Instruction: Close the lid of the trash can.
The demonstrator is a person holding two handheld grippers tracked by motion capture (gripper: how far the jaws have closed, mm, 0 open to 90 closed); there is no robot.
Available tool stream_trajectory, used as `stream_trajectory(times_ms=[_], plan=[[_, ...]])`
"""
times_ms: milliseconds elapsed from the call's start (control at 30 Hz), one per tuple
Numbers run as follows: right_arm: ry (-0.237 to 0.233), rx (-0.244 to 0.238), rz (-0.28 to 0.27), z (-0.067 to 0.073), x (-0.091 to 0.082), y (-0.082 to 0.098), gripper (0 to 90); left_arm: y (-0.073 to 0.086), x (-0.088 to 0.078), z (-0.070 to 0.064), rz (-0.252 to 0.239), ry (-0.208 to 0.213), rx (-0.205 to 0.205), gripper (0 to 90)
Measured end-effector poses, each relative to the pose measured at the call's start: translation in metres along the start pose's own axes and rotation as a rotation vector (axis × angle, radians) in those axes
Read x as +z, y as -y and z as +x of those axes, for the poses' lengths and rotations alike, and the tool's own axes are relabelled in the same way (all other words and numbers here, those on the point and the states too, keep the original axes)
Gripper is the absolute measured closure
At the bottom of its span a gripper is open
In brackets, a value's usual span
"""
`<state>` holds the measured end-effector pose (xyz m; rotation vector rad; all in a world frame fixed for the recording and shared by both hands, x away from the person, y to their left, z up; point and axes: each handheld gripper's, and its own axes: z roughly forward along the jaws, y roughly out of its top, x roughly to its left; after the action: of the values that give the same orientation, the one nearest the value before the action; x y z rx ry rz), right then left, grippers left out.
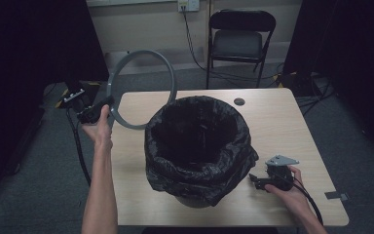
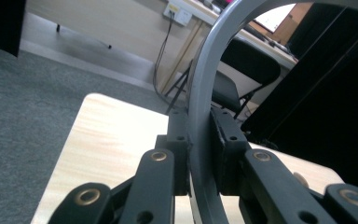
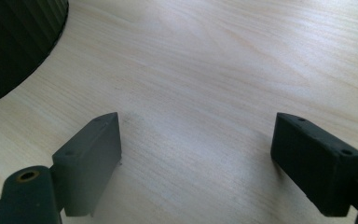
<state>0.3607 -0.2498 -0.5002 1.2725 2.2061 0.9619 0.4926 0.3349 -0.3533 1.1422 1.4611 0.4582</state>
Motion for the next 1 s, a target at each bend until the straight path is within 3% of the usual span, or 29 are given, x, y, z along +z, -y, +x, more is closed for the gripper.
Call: stream_trajectory(times_ms=[100, 500, 667, 767, 867, 1000], plan=[[0.0, 0.001, 0.0, 0.0, 0.0, 0.0, 15.1, -0.007, -0.001, -0.006, -0.014, 0.026, -0.004, 79.2], [-0.002, 0.004, 0.0, 0.0, 0.0, 0.0, 14.6, -0.034, -0.014, -0.029, -0.049, 0.091, 0.043, 79.2], [0.001, 0.005, 0.003, 0.001, 0.001, -0.001, 14.4, -0.041, -0.021, -0.049, -0.053, 0.162, 0.094, 79.2], [0.002, 0.005, 0.003, 0.001, 0.001, -0.001, 14.4, -0.044, -0.026, -0.056, -0.07, 0.236, 0.075, 79.3], [0.002, 0.005, 0.003, 0.001, 0.001, -0.001, 14.4, -0.049, -0.036, -0.068, -0.079, 0.285, 0.093, 79.1], [0.001, 0.007, 0.002, 0.001, 0.001, -0.001, 14.0, -0.048, -0.048, -0.086, -0.081, 0.321, 0.147, 79.2]])
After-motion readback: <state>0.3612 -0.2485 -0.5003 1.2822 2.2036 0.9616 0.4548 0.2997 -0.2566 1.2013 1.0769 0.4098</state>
